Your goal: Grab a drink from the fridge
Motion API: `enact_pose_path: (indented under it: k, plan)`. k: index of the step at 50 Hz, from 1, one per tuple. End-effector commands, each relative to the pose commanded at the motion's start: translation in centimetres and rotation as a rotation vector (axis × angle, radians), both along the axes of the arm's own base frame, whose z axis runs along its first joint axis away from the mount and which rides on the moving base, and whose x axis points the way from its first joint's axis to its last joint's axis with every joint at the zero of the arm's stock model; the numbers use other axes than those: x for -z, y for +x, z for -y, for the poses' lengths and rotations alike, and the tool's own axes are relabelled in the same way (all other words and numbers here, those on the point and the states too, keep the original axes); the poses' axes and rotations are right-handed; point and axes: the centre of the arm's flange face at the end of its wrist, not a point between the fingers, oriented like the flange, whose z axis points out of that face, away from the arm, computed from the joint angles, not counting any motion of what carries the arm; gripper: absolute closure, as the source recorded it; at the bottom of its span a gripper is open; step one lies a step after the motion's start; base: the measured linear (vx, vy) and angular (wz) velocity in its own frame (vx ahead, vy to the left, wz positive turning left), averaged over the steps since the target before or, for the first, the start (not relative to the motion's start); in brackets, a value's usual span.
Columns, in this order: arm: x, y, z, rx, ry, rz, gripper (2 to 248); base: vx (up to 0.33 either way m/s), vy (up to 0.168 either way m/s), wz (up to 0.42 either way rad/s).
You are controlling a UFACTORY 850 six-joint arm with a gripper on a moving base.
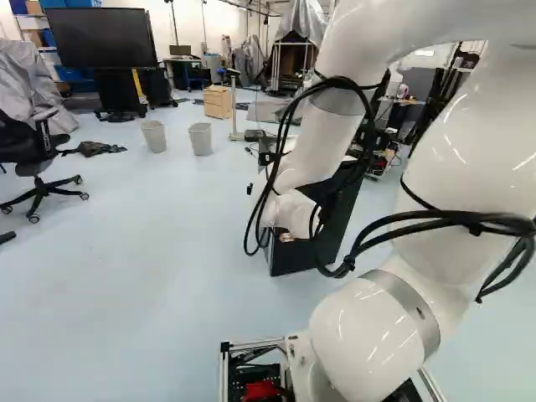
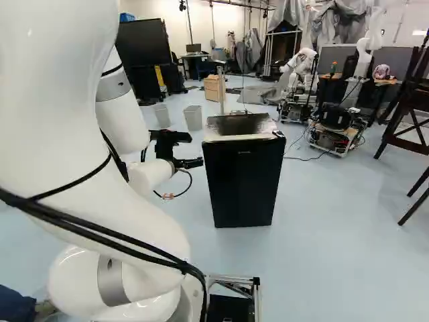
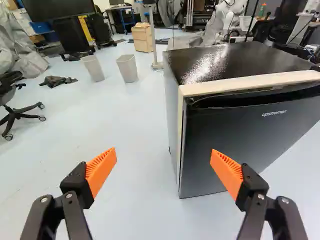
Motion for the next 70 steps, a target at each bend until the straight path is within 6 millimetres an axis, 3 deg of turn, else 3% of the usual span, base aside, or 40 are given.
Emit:
enact_pose_path:
  k: [40, 70]
  plan:
    - [3.7, 5.9, -4.6, 0.108, -0.011, 0.023, 3, 0.000, 0.000, 0.000]
    - [3.8, 9.8, -6.8, 0.249, 0.005, 0.130, 3, 0.000, 0.000, 0.000]
